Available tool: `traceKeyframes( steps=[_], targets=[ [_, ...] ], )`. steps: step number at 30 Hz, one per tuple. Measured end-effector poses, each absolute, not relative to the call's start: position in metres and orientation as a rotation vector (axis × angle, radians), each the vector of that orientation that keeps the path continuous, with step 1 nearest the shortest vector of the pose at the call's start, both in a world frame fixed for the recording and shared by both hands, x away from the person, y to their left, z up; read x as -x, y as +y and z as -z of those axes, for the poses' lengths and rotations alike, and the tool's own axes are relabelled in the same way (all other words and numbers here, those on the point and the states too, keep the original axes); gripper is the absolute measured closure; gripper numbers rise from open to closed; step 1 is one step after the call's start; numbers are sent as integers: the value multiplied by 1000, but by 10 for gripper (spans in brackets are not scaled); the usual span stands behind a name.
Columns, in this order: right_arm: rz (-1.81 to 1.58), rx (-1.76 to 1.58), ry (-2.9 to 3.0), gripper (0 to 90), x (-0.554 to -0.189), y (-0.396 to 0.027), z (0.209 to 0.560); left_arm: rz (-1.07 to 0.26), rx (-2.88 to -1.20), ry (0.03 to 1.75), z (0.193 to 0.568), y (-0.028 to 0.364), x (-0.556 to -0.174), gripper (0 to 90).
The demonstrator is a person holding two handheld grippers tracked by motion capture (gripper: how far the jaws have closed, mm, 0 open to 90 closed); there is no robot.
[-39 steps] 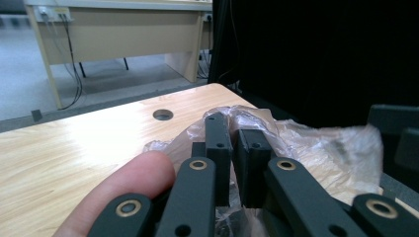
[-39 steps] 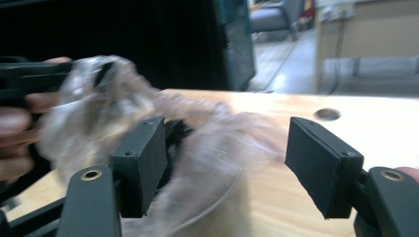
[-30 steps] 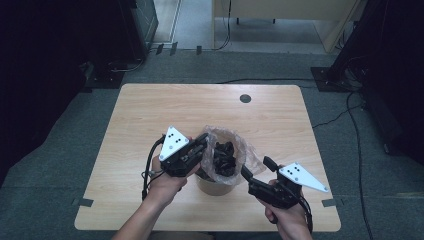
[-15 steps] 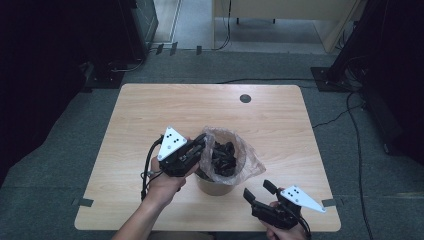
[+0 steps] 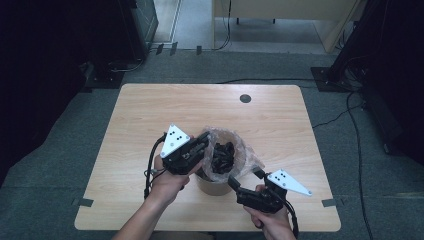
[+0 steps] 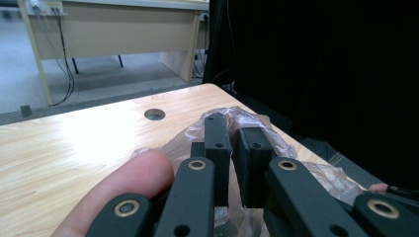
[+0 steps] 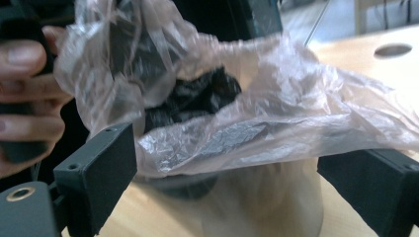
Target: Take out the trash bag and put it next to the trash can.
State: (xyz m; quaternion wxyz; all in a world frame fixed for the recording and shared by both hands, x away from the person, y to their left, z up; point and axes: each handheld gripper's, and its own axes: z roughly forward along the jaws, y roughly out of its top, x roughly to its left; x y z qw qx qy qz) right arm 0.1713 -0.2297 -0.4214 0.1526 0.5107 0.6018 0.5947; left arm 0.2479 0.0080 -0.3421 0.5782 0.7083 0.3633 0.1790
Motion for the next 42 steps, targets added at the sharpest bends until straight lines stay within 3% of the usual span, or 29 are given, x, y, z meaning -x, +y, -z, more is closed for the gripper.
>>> traceKeyframes(
  steps=[17, 18, 19, 20, 21, 22, 23, 24, 25, 27, 30, 35, 42],
  targets=[
    [-1550, -1225, 1817, 80, -177, -171, 396, -389, -1652, 863, 341, 1, -252, 857],
    [-1498, -1219, 1820, 102, -178, -167, 396, -392, -1653, 860, 340, 2, -252, 857],
    [-1443, -1231, 1816, 180, -180, -164, 396, -391, -1652, 859, 340, 2, -251, 856],
    [-1408, -1264, 1802, 333, -182, -162, 396, -391, -1647, 860, 340, 4, -251, 849],
    [-1403, -1275, 1799, 422, -183, -162, 396, -388, -1647, 858, 340, 5, -251, 840],
    [-1403, -1275, 1799, 422, -183, -162, 396, -388, -1647, 858, 340, 5, -251, 819],
    [-1384, -1278, 1803, 616, -185, -162, 398, -392, -1638, 855, 340, 9, -250, 770],
    [-1384, -1278, 1803, 616, -185, -162, 398, -392, -1638, 855, 340, 9, -250, 701],
    [-1399, -1267, 1803, 785, -186, -164, 400, -404, -1632, 865, 341, 12, -250, 625],
    [-1415, -1276, 1796, 868, -187, -166, 400, -403, -1625, 868, 343, 17, -251, 523],
    [-1429, -1281, 1766, 896, -189, -170, 399, -397, -1607, 879, 346, 26, -250, 396],
    [-1436, -1264, 1742, 900, -190, -173, 394, -399, -1576, 890, 352, 46, -247, 259],
    [-1463, -1237, 1695, 899, -190, -175, 382, -382, -1587, 976, 370, 77, -248, 216]
  ],
)
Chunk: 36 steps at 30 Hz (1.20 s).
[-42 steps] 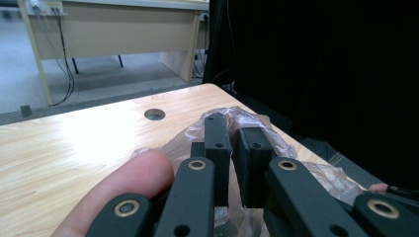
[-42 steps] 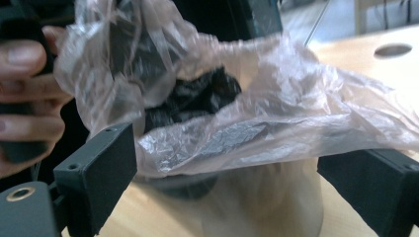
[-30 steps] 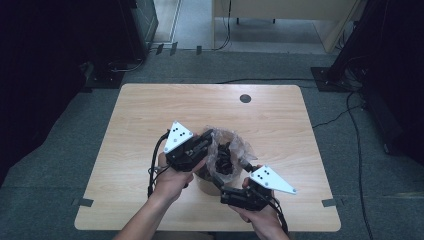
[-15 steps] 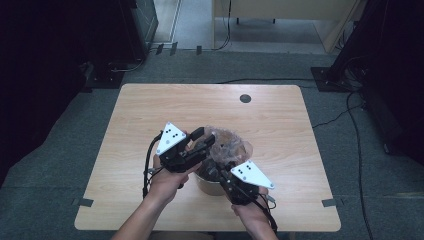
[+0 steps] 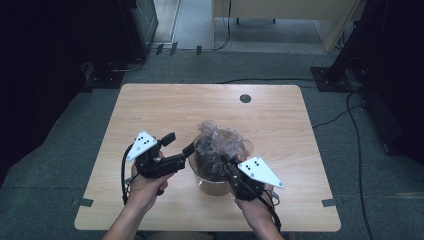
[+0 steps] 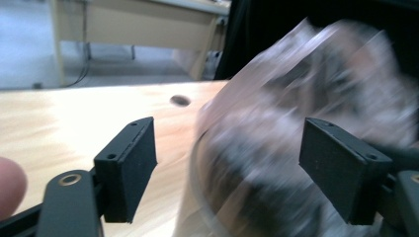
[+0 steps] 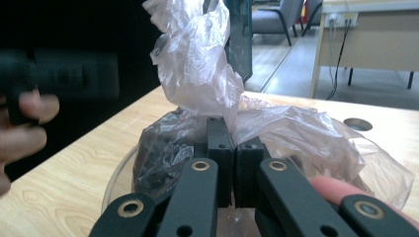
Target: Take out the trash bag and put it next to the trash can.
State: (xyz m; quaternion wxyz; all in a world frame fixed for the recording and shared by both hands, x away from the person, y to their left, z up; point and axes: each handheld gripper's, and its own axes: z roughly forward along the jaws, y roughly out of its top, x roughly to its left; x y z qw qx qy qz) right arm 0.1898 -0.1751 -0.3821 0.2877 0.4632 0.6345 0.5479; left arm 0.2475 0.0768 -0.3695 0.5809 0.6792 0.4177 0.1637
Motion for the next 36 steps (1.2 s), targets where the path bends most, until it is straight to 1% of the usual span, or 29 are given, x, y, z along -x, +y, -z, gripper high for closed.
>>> traceKeyframes(
  steps=[7, 10, 13, 16, 17, 19, 20, 23, 24, 25, 28, 30, 36],
  targets=[
    [-1478, -1213, 1665, 898, -189, -177, 371, -450, -1587, 1094, 396, 114, -248, 193],
    [-1485, -1203, 1656, 898, -189, -178, 366, -503, -1592, 1167, 411, 131, -249, 187],
    [-1495, -1195, 1646, 898, -189, -178, 361, -512, -1599, 1239, 432, 147, -249, 172],
    [-1494, -1184, 1638, 897, -189, -178, 356, -563, -1623, 1329, 457, 160, -250, 172],
    [-1494, -1183, 1636, 898, -189, -177, 355, -561, -1629, 1363, 466, 165, -252, 170],
    [-1491, -1173, 1628, 898, -189, -177, 351, -554, -1663, 1411, 478, 171, -255, 117],
    [-1493, -1172, 1625, 898, -189, -176, 350, -571, -1695, 1444, 486, 174, -257, 104],
    [-1502, -1155, 1606, 897, -189, -175, 343, -588, -1733, 1508, 502, 179, -262, 99],
    [-1503, -1147, 1601, 897, -188, -175, 341, -588, -1733, 1508, 502, 179, -262, 98],
    [-1504, -1140, 1595, 897, -188, -175, 339, -609, -1776, 1535, 510, 181, -264, 98],
    [-1508, -1126, 1577, 897, -189, -175, 333, -607, -1824, 1550, 518, 182, -266, 98],
    [-1499, -1120, 1562, 897, -190, -176, 329, -649, -1838, 1537, 521, 182, -267, 98],
    [-1502, -1120, 1503, 896, -195, -184, 318, -651, -1853, 1528, 521, 182, -269, 99]
  ],
)
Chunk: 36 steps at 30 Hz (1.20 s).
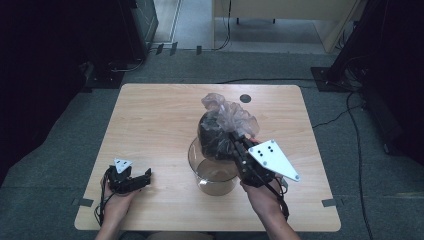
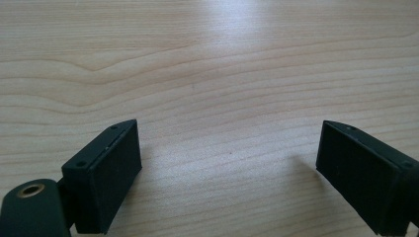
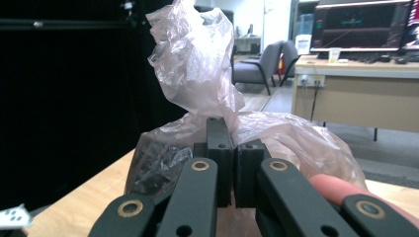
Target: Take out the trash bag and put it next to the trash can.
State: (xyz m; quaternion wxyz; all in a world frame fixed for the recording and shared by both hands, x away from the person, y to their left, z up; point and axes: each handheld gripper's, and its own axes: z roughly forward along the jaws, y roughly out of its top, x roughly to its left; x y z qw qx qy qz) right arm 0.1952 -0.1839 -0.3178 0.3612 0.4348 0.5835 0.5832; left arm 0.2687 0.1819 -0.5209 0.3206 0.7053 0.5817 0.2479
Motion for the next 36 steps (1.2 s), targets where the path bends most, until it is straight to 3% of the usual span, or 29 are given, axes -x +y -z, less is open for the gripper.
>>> traceKeyframes(
  steps=[17, 29, 36],
  targets=[
    [-1394, -1241, 1338, 896, -224, -251, 310, -672, -1880, 1523, 521, 179, -270, 99],
    [-1281, -1424, 1331, 896, -272, -280, 374, -671, -1877, 1524, 521, 179, -270, 99],
    [-1305, -1417, 1411, 897, -297, -274, 409, -672, -1878, 1523, 521, 179, -270, 99]
  ],
)
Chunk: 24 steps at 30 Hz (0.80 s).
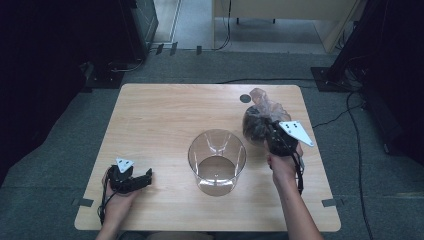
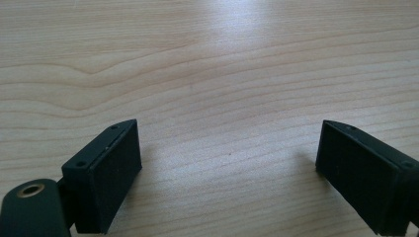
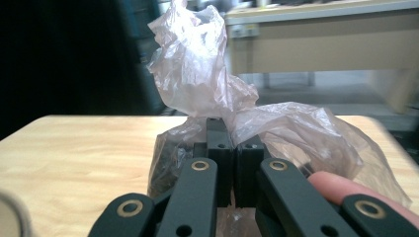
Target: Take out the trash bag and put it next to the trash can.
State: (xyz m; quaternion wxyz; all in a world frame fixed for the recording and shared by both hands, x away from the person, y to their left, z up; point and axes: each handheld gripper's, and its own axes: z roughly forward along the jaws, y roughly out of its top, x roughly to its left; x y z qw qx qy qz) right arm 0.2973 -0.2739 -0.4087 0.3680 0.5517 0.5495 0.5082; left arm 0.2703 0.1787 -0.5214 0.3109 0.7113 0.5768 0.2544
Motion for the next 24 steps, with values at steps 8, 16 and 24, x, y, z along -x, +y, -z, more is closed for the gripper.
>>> traceKeyframes(
  steps=[8, 16, 24],
  targets=[
    [-1418, -1196, 1647, 789, -315, -260, 442, -672, -1878, 1522, 521, 179, -270, 100],
    [-1392, -1177, 1744, 365, -301, -272, 461, -671, -1880, 1522, 521, 179, -270, 100],
    [-1366, -1267, 1784, 140, -291, -289, 466, -671, -1880, 1522, 521, 179, -270, 100]
  ],
)
